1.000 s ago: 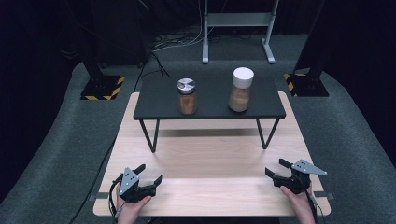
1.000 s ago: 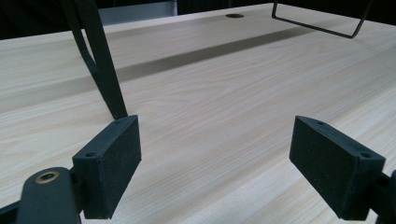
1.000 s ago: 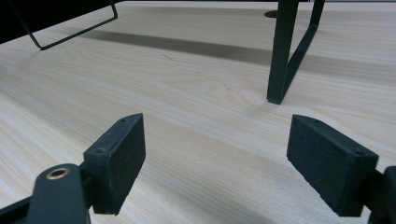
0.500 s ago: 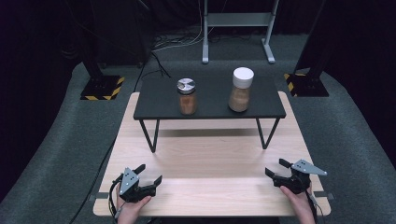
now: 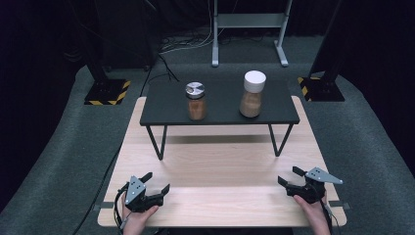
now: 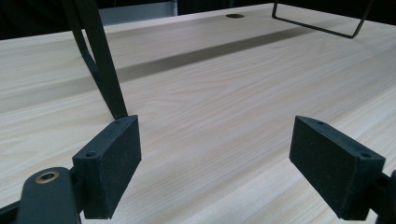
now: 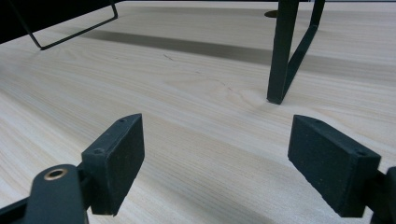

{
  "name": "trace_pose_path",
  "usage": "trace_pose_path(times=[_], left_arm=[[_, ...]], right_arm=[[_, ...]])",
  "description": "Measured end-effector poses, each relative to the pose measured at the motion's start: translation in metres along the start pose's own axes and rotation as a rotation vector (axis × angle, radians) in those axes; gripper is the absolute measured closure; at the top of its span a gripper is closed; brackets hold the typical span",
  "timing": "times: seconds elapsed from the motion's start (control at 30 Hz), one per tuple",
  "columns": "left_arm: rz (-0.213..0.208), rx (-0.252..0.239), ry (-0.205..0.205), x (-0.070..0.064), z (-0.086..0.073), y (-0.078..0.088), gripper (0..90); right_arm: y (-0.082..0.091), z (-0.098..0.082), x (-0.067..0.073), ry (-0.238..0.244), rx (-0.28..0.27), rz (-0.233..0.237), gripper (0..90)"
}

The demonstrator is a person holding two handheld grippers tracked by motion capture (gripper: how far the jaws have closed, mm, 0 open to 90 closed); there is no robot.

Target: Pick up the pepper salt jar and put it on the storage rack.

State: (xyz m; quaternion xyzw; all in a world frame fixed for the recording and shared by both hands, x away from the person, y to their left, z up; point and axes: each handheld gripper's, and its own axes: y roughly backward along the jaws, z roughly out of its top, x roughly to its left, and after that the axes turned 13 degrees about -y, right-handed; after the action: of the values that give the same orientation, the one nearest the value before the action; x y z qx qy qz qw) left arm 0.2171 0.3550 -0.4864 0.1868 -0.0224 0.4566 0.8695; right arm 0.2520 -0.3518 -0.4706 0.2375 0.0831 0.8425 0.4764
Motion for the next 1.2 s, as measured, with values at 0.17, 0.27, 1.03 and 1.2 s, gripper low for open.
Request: trace_pose_path(times=[0.17, 0.27, 1.03, 1.2], left_arm=[[0.000, 0.000, 0.000, 0.0000, 0.0000, 0.0000, 16.3], [0.000, 0.000, 0.001, -0.0001, 0.0000, 0.0000, 16.4], [0.000, 0.000, 0.000, 0.0000, 0.0000, 0.0000, 16.2], [0.000, 0.001, 0.000, 0.0000, 0.0001, 0.0000, 16.2]], right_arm=[[-0.0003, 0.0006, -0.0001, -0.004, 0.003, -0.001, 15.3], [-0.0004, 0.0007, 0.0000, -0.006, 0.003, -0.002, 15.1], [-0.0006, 0.0014, 0.0000, -0.004, 0.007, -0.002, 14.8], [-0.0008, 0.0016, 0.0003, -0.004, 0.009, -0.003, 14.8]])
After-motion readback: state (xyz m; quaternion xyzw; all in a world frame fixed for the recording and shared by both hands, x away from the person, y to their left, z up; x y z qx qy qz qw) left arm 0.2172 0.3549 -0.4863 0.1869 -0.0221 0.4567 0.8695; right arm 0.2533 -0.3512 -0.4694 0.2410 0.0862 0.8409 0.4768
